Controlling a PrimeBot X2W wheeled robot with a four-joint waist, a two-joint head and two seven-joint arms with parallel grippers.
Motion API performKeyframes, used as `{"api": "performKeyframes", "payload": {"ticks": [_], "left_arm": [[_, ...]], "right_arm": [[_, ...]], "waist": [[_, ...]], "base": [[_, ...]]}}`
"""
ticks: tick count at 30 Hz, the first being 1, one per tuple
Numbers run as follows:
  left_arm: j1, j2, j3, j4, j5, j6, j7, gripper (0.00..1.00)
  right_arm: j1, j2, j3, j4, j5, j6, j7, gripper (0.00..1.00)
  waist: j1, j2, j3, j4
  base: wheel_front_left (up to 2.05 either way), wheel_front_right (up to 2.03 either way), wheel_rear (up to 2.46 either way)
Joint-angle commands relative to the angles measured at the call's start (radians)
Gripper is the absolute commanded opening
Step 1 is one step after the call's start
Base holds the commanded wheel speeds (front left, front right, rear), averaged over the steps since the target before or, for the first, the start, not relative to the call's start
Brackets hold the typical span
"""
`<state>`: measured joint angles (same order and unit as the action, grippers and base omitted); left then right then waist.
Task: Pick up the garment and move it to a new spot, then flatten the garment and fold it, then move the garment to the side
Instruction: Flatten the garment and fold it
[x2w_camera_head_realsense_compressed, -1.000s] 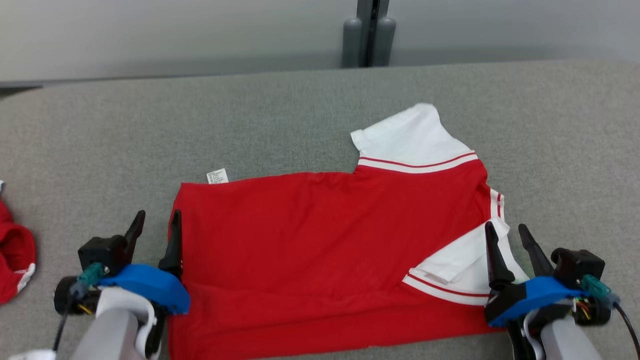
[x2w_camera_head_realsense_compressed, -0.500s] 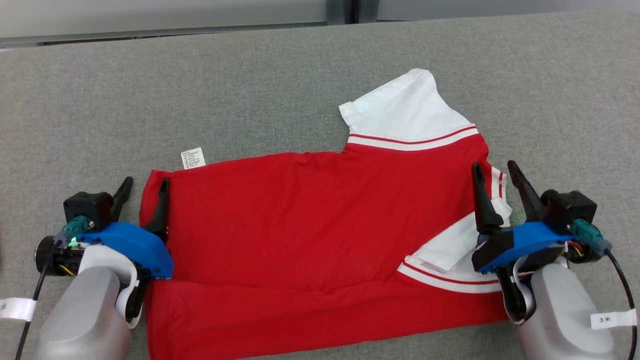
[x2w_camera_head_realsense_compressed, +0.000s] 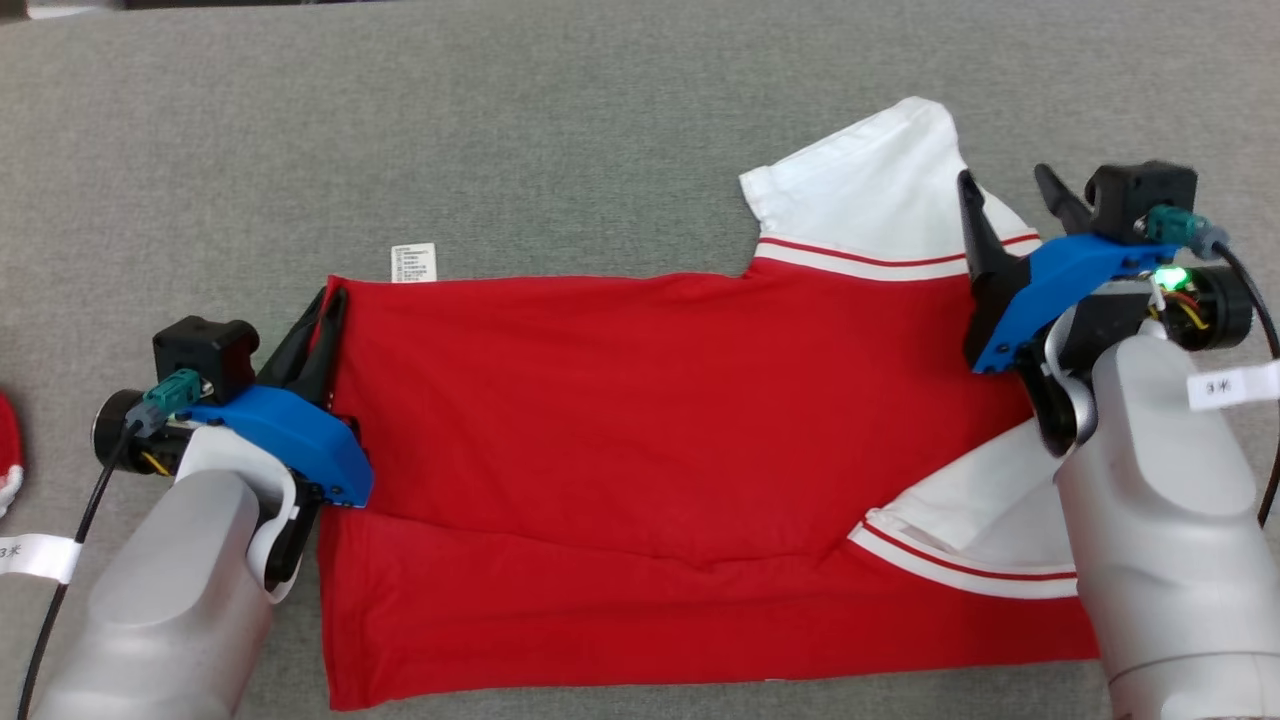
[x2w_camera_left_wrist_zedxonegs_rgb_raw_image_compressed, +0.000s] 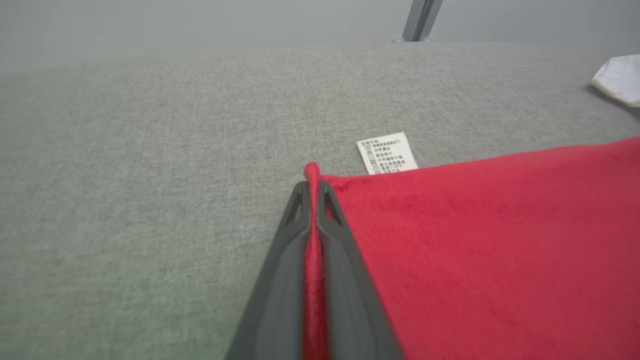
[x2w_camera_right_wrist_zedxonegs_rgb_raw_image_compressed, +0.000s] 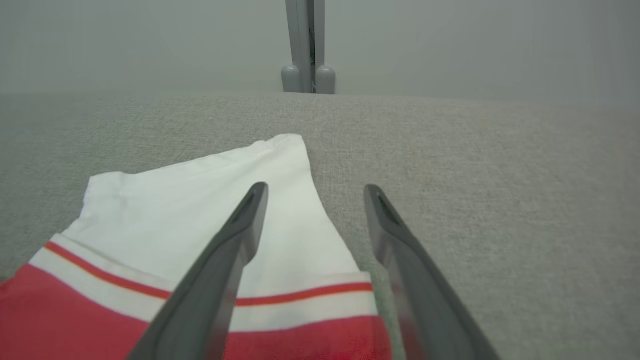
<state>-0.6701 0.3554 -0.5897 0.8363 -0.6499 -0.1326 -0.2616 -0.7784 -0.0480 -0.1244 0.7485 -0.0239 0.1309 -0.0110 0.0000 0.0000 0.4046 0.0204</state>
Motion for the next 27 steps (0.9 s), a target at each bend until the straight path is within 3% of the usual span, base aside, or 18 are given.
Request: {"api": "performKeyframes", "payload": {"ticks": [1, 12, 18, 21, 27], "left_arm": [[-0.016, 0.005, 0.001, -0.008, 0.003, 0.004, -0.004, 0.00], [-0.015, -0.026, -0.038, -0.107, 0.009, 0.004, -0.001, 0.00], [-0.022, -0.027, -0.059, -0.126, 0.001, 0.004, -0.001, 0.00], [-0.023, -0.022, -0.061, -0.128, -0.003, 0.004, 0.000, 0.00], [-0.023, -0.011, -0.020, -0.143, 0.003, 0.004, -0.001, 0.00]], "right_arm": [[-0.025, -0.006, -0.012, 0.008, -0.021, 0.000, 0.013, 1.00], [-0.207, -0.005, -0.193, 0.075, -0.238, 0.000, 0.160, 1.00], [-0.248, -0.005, -0.226, 0.113, -0.297, 0.000, 0.189, 1.00], [-0.261, -0.004, -0.227, 0.126, -0.312, 0.000, 0.175, 0.00], [-0.274, -0.005, -0.264, 0.088, -0.349, 0.000, 0.060, 0.00]], "waist": [[0.0000, 0.0000, 0.022, 0.028], [0.0000, 0.0000, 0.104, 0.128], [0.0000, 0.0000, 0.125, 0.149], [0.0000, 0.0000, 0.128, 0.149], [0.0000, 0.0000, 0.106, 0.135]], "base": [[0.00, 0.00, 0.00], [0.00, 0.00, 0.00], [0.00, 0.00, 0.00], [0.00, 0.00, 0.00], [0.00, 0.00, 0.00]]}}
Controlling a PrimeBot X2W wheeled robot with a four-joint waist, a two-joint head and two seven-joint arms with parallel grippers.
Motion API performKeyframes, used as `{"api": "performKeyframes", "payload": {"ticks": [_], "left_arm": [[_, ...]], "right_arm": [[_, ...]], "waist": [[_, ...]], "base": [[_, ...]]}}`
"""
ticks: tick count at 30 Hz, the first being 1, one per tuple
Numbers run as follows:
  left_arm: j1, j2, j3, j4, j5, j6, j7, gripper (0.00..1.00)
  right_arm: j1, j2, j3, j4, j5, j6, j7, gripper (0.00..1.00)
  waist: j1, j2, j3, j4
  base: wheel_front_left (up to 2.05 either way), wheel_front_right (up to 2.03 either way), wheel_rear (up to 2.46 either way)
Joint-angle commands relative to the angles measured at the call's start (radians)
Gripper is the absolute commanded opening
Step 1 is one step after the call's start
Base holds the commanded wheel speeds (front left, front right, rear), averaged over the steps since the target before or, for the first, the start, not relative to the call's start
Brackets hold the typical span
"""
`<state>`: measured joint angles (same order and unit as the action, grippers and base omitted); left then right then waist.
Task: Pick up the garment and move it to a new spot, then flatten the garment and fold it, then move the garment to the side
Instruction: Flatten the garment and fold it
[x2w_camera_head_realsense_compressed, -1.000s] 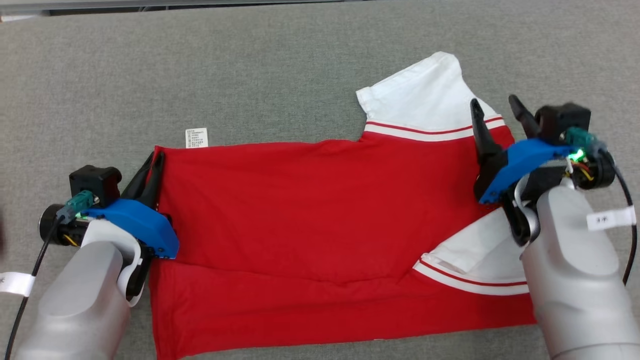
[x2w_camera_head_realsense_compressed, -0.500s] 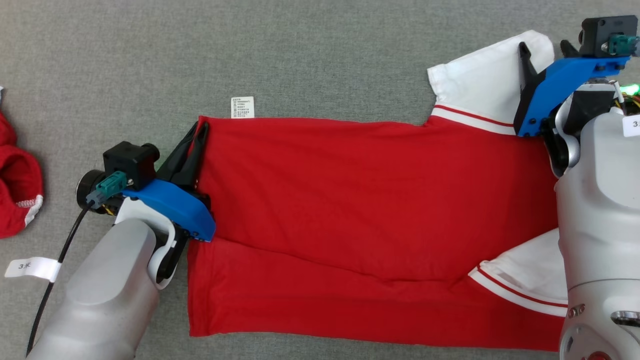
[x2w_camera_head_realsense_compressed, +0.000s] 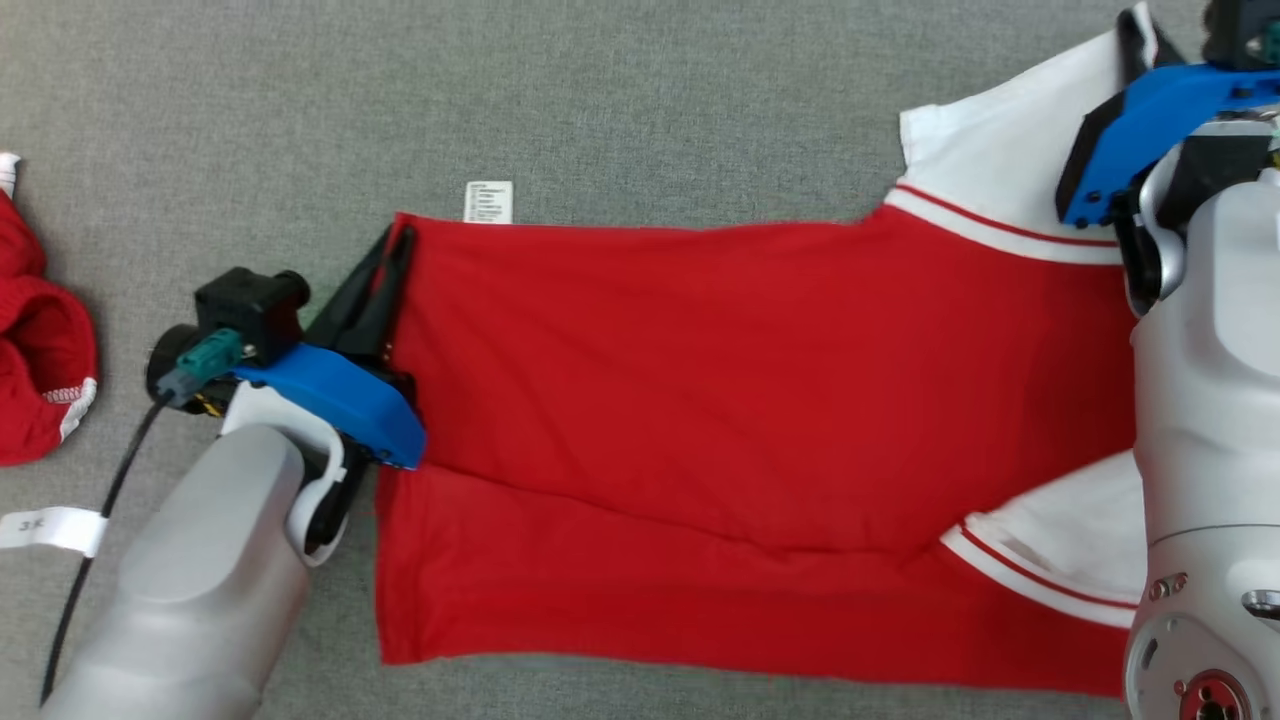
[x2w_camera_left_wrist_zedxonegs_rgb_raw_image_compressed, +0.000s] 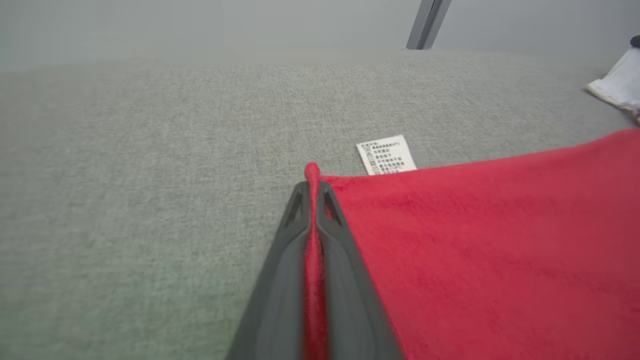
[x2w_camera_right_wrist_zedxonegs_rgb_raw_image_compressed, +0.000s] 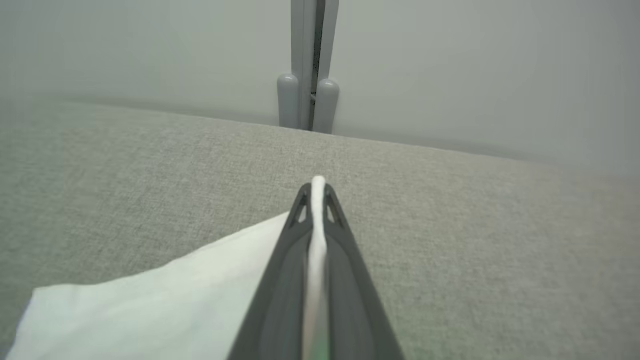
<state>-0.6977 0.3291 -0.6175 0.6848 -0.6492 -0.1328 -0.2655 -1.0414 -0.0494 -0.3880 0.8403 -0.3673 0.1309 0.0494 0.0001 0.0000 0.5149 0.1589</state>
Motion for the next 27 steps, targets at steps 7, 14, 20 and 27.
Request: {"api": "performKeyframes", "payload": {"ticks": [7, 14, 20, 27], "left_arm": [[0.016, 0.007, 0.118, -0.055, 0.094, 0.004, 0.002, 0.00], [0.088, -0.007, 0.193, -0.089, 0.194, 0.004, 0.001, 0.00], [0.201, -0.026, 0.245, -0.091, 0.256, 0.004, 0.001, 0.00], [0.359, -0.055, 0.325, -0.097, 0.310, 0.004, 0.001, 0.00]], "right_arm": [[-0.028, -0.004, -0.011, 0.006, 0.045, 0.000, -0.188, 0.00], [0.041, -0.004, 0.055, 0.065, 0.183, 0.000, -0.299, 0.00], [0.223, -0.003, 0.174, -0.006, 0.355, 0.000, -0.314, 0.00], [0.563, -0.003, 0.295, -0.187, 0.582, 0.000, -0.315, 0.00]], "waist": [[-0.0001, 0.0000, -0.058, -0.035], [-0.0001, 0.0000, -0.136, -0.085], [-0.0001, 0.0000, -0.222, -0.123], [-0.0001, 0.0000, -0.314, -0.155]], "base": [[0.00, 0.00, 0.00], [0.00, 0.00, 0.00], [0.00, 0.00, 0.00], [0.00, 0.00, 0.00]]}}
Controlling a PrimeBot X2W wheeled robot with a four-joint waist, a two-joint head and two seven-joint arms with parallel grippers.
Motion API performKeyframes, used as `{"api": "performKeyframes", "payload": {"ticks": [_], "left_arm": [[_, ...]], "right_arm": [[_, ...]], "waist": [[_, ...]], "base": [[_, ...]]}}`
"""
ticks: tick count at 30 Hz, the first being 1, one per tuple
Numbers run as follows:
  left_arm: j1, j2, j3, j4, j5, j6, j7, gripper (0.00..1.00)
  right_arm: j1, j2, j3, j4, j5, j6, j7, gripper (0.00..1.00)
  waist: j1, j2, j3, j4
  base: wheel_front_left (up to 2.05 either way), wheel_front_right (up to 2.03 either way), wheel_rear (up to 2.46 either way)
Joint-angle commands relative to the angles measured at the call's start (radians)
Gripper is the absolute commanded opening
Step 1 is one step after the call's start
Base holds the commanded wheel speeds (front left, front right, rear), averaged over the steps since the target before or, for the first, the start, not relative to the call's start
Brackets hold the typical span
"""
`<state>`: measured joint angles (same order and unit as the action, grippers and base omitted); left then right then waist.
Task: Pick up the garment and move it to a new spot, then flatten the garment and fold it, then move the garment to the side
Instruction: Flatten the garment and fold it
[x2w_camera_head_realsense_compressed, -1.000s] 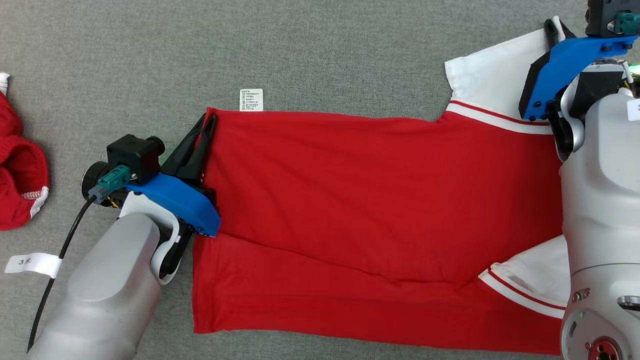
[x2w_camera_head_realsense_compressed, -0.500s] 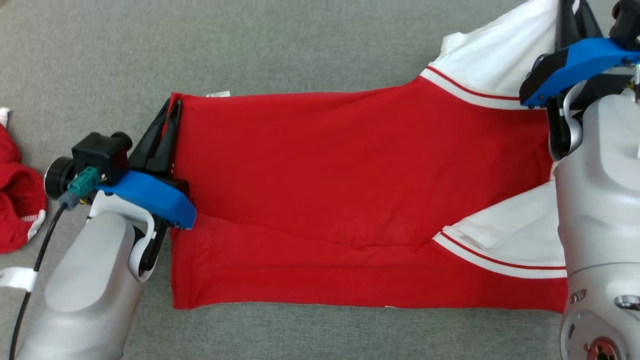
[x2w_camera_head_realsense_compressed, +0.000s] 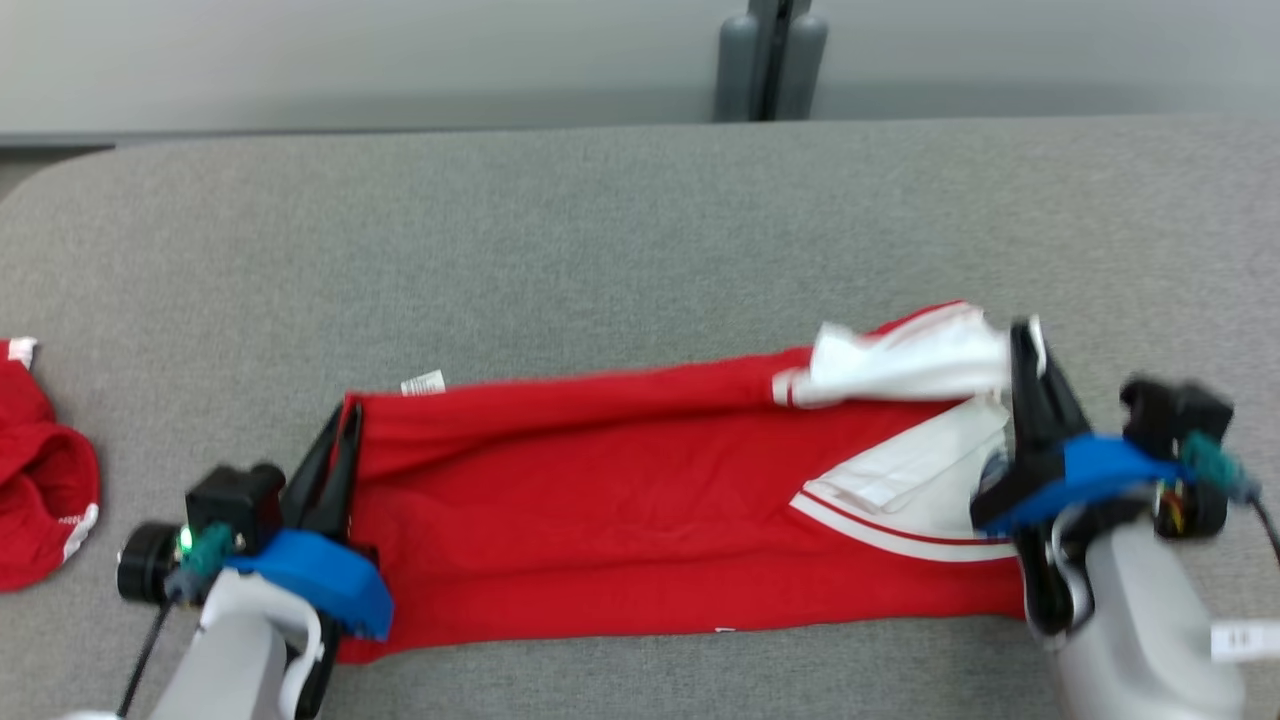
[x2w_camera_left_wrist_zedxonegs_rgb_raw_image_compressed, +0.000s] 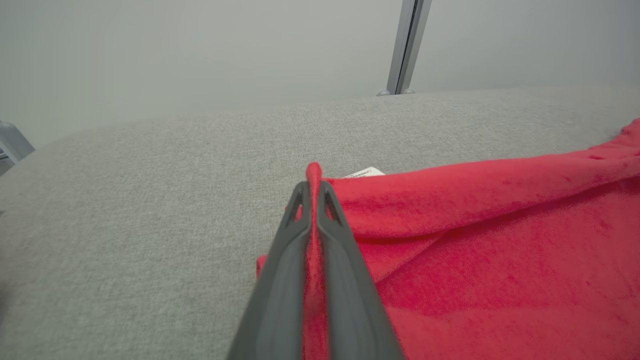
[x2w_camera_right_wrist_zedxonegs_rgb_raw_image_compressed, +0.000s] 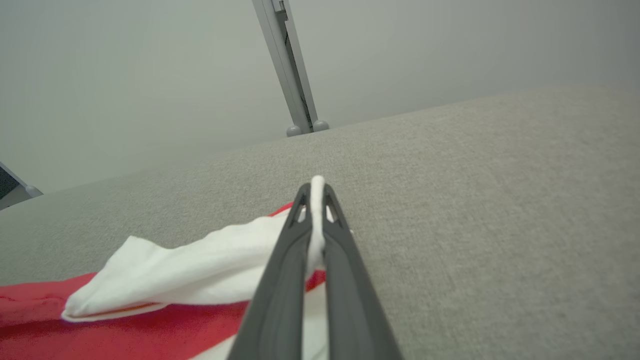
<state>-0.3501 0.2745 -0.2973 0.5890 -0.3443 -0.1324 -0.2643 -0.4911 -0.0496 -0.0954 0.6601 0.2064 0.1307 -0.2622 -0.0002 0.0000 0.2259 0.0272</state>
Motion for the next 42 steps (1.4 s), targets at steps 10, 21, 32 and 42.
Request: {"api": "performKeyframes", "payload": {"ticks": [10, 21, 32, 42], "left_arm": [[0.168, -0.054, 0.084, 0.004, 0.045, 0.005, 0.000, 0.00], [0.265, -0.131, 0.210, -0.073, 0.139, 0.033, 0.000, 1.00], [0.393, -0.185, 0.245, -0.178, 0.227, 0.026, 0.000, 1.00], [0.397, -0.206, 0.245, -0.195, 0.251, 0.014, 0.000, 1.00]], "right_arm": [[0.244, -0.003, 0.062, -0.046, 0.111, 0.000, -0.003, 0.00], [0.285, -0.004, 0.026, -0.109, -0.080, 0.000, -0.003, 1.00], [0.399, -0.003, 0.057, -0.148, -0.109, 0.000, -0.003, 1.00], [0.358, -0.003, 0.056, -0.113, -0.142, 0.000, -0.003, 1.00]], "waist": [[0.0002, 0.0000, -0.080, -0.045], [0.0002, 0.0000, -0.138, -0.025], [0.0002, 0.0000, -0.222, -0.013], [0.0002, 0.0000, -0.193, -0.008]], "base": [[0.00, 0.00, 0.00], [0.00, 0.00, 0.00], [0.00, 0.00, 0.00], [0.00, 0.00, 0.00]]}}
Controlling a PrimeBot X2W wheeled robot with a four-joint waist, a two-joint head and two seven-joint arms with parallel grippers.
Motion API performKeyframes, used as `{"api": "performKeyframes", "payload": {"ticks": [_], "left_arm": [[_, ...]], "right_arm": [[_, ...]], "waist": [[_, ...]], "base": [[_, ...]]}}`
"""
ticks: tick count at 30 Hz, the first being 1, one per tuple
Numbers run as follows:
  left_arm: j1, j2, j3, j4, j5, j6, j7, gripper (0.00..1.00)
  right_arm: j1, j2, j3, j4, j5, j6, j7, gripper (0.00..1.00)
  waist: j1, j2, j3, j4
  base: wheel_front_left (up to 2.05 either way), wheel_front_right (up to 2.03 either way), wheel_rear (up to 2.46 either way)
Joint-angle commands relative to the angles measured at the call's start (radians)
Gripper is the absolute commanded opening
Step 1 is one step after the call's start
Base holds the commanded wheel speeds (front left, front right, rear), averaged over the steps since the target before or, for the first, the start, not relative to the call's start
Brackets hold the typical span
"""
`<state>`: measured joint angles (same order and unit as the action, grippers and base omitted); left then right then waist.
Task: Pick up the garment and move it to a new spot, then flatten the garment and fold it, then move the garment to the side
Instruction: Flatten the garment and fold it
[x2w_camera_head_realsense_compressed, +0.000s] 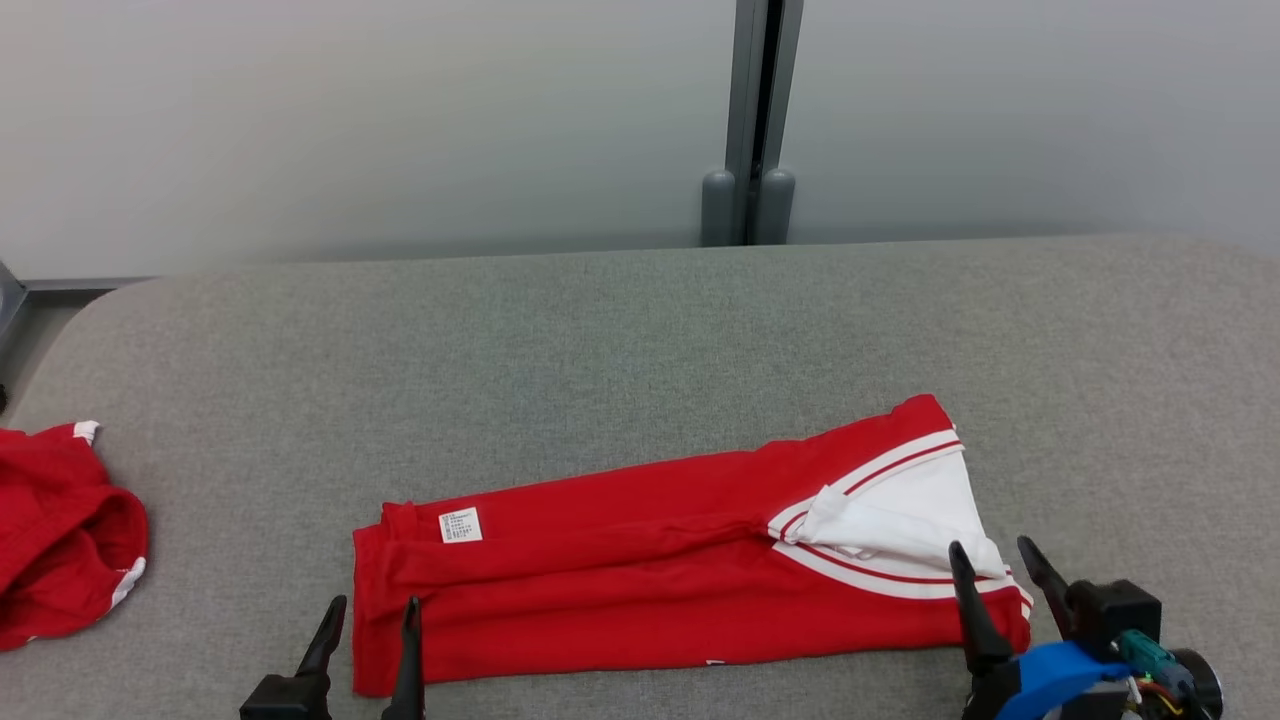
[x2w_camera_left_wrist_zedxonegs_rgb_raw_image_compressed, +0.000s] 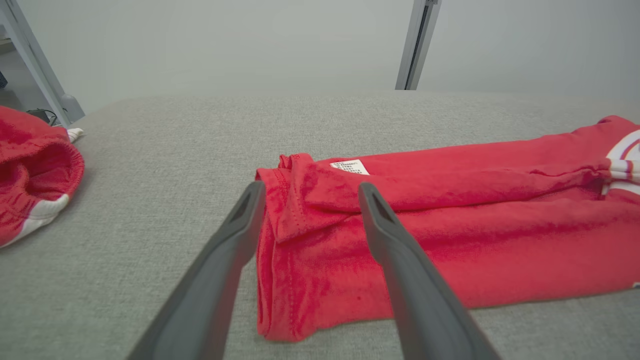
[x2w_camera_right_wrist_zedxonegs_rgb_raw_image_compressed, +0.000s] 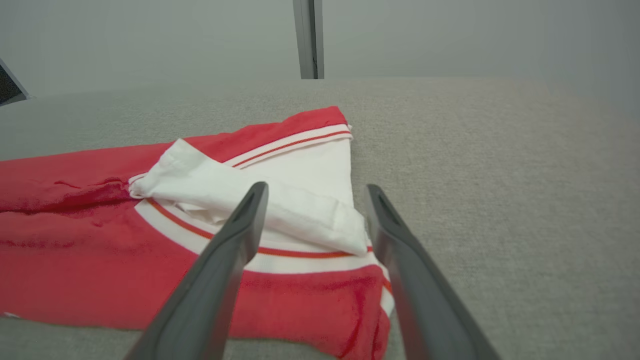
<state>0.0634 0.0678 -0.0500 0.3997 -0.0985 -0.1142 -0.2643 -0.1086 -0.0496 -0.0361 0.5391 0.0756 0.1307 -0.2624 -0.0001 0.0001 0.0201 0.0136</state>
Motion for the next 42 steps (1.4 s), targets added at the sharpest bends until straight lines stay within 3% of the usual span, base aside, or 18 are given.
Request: {"api": "performKeyframes", "payload": {"ticks": [1, 4, 10, 14, 19, 20, 21, 22, 27, 30, 35, 38, 42], "left_arm": [[-0.027, 0.001, -0.004, -0.006, 0.006, -0.007, 0.000, 1.00], [-0.050, 0.005, -0.010, 0.003, 0.003, -0.011, 0.000, 1.00], [-0.089, 0.016, -0.035, 0.023, -0.014, -0.019, 0.000, 1.00], [-0.108, 0.033, -0.061, 0.030, -0.035, -0.016, 0.000, 1.00], [-0.123, 0.054, -0.082, 0.034, -0.061, -0.017, 0.000, 1.00], [-0.126, 0.059, -0.083, 0.034, -0.063, -0.017, 0.000, 1.00], [-0.128, 0.064, -0.083, 0.035, -0.067, -0.017, 0.000, 1.00], [-0.129, 0.066, -0.082, 0.037, -0.068, -0.017, 0.000, 1.00], [-0.111, 0.063, -0.080, 0.037, -0.064, -0.017, 0.000, 1.00], [-0.095, 0.056, -0.084, 0.038, -0.061, -0.017, 0.000, 1.00], [-0.079, 0.047, -0.084, 0.041, -0.054, -0.017, 0.000, 1.00], [-0.074, 0.042, -0.083, 0.043, -0.050, -0.017, 0.000, 1.00], [-0.070, 0.037, -0.089, 0.050, -0.049, -0.017, 0.000, 1.00]], "right_arm": [[-0.043, -0.003, -0.007, 0.017, -0.026, 0.000, -0.003, 1.00], [-0.099, -0.003, -0.018, 0.064, -0.117, 0.000, -0.001, 1.00], [-0.231, -0.003, -0.097, 0.191, -0.183, 0.000, 0.016, 1.00], [-0.291, -0.003, -0.119, 0.292, -0.176, 0.000, 0.035, 1.00], [-0.311, 0.004, -0.072, 0.457, -0.073, 0.000, 0.069, 1.00], [-0.311, 0.008, -0.053, 0.488, -0.053, 0.001, 0.074, 0.56], [-0.308, 0.011, -0.040, 0.510, -0.035, 0.001, 0.070, 0.05], [-0.308, 0.013, -0.030, 0.526, -0.021, 0.001, 0.065, 0.00], [-0.290, -0.014, -0.127, 0.527, -0.057, -0.002, 0.019, 0.00], [-0.282, -0.041, -0.232, 0.474, -0.113, -0.005, 0.005, 0.00], [-0.266, -0.021, -0.333, 0.350, -0.188, -0.001, -0.002, 0.00], [-0.246, -0.008, -0.327, 0.285, -0.195, -0.001, -0.003, 0.00], [-0.237, -0.001, -0.213, 0.224, -0.102, 0.000, -0.003, 0.00]], "waist": [[0.0001, -0.0001, 0.024, 0.008], [0.0001, -0.0001, 0.065, 0.016], [0.0001, -0.0001, 0.135, 0.040], [0.0001, -0.0001, 0.168, 0.052], [0.0001, -0.0001, 0.185, 0.059], [0.0001, -0.0001, 0.186, 0.059], [0.0001, -0.0001, 0.184, 0.057], [0.0001, -0.0001, 0.181, 0.053], [0.0001, -0.0001, 0.150, 0.023], [0.0001, -0.0001, 0.127, 0.004], [0.0001, -0.0001, 0.100, -0.021], [0.0001, -0.0001, 0.092, -0.028], [0.0001, -0.0001, 0.080, -0.026]], "base": [[0.00, 0.00, 0.00], [0.00, 0.00, 0.00], [0.00, 0.00, 0.00], [0.00, 0.00, 0.00], [0.00, 0.00, 0.00], [0.00, 0.00, 0.00], [0.00, 0.00, 0.00], [0.00, 0.00, 0.00], [0.00, 0.00, 0.00], [0.00, 0.00, 0.00], [0.00, 0.00, 0.00], [0.00, 0.00, 0.00], [0.00, 0.00, 0.00]]}}
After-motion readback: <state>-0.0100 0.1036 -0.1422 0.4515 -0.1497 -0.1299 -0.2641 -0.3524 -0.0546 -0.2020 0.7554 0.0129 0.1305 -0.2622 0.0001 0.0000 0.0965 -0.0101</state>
